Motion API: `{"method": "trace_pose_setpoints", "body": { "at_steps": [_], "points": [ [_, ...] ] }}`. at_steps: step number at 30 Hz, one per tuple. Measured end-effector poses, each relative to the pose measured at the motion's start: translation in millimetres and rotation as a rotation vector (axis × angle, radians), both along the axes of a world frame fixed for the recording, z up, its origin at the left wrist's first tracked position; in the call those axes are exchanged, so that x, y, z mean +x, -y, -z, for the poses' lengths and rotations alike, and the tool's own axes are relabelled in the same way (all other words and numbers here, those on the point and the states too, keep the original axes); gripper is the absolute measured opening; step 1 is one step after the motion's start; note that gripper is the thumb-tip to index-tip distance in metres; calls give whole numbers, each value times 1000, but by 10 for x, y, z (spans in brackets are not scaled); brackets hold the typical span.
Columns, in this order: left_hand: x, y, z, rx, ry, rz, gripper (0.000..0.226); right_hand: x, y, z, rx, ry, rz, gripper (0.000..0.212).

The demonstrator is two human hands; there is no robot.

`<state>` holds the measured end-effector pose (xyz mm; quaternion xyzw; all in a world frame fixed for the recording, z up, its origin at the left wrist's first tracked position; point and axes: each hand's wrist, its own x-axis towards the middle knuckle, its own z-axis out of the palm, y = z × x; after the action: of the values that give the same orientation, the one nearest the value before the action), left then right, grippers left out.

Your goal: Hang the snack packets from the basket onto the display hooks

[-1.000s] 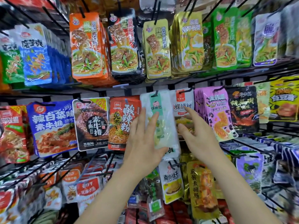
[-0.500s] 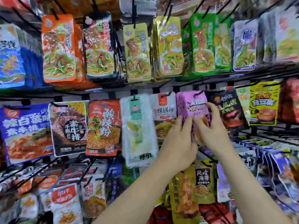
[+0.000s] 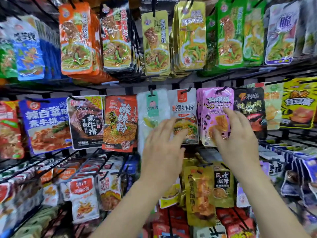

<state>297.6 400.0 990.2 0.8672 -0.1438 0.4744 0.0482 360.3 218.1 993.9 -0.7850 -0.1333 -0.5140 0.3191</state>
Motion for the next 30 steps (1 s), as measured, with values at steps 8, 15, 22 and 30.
{"method": "trace_pose_setpoints", "body": {
  "at_steps": [8,15,22,30],
  "points": [
    [94,-381,146,-57,-95,-110,66,13,-144,93,-65,78,57,52],
    [68,-232,129,-31,-12,-144,63,-118,-207,120,-83,28,19,48],
    [16,-341,204,-364,30,0,82,-549,-770,107,-68,-428,-503,59],
    [-20,-322,320,-587,-196,93,95,-531,-979,194,-251,-516,-330,73]
  ]
}}
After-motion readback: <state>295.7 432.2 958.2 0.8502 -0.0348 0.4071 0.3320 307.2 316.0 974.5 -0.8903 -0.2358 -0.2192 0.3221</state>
